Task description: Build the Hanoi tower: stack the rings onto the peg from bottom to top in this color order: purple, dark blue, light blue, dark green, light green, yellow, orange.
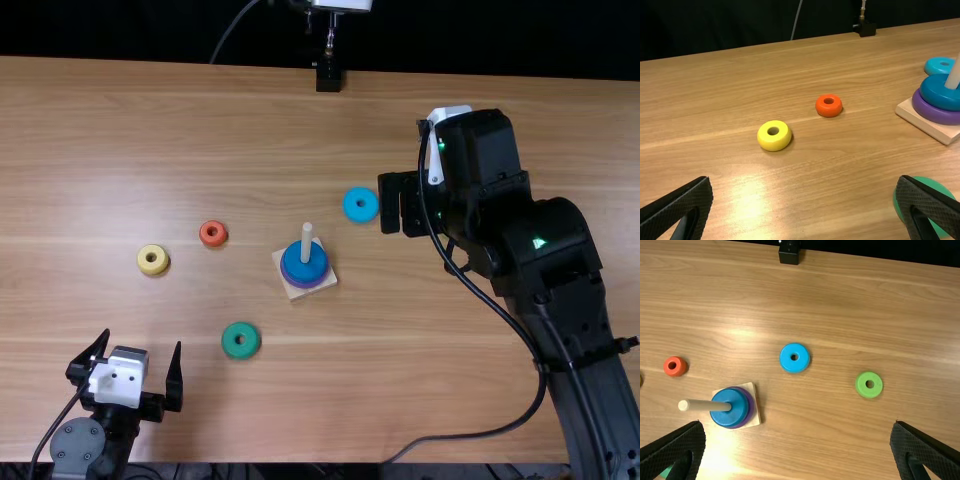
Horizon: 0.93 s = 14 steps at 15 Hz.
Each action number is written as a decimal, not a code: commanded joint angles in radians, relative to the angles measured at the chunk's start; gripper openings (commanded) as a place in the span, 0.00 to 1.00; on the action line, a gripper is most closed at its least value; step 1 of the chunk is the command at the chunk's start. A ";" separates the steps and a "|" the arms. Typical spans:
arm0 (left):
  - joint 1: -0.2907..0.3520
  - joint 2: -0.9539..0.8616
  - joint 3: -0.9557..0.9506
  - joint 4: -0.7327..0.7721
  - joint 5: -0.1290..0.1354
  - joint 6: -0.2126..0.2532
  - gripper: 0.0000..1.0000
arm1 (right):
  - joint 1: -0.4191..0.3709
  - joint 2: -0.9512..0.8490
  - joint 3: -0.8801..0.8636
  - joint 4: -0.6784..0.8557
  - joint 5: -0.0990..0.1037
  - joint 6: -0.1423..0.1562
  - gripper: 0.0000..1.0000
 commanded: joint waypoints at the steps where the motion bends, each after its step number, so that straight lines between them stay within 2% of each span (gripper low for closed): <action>1: 0.011 -0.012 -0.105 -0.079 0.015 0.013 1.00 | 0.004 0.096 0.005 0.003 0.004 0.000 1.00; 7: 0.011 -0.012 -0.105 -0.081 0.015 0.013 1.00 | 0.004 0.390 0.235 -0.012 0.004 0.002 1.00; 14: 0.011 -0.012 -0.105 -0.079 0.015 0.013 1.00 | 0.003 0.648 0.321 -0.012 0.004 -0.009 1.00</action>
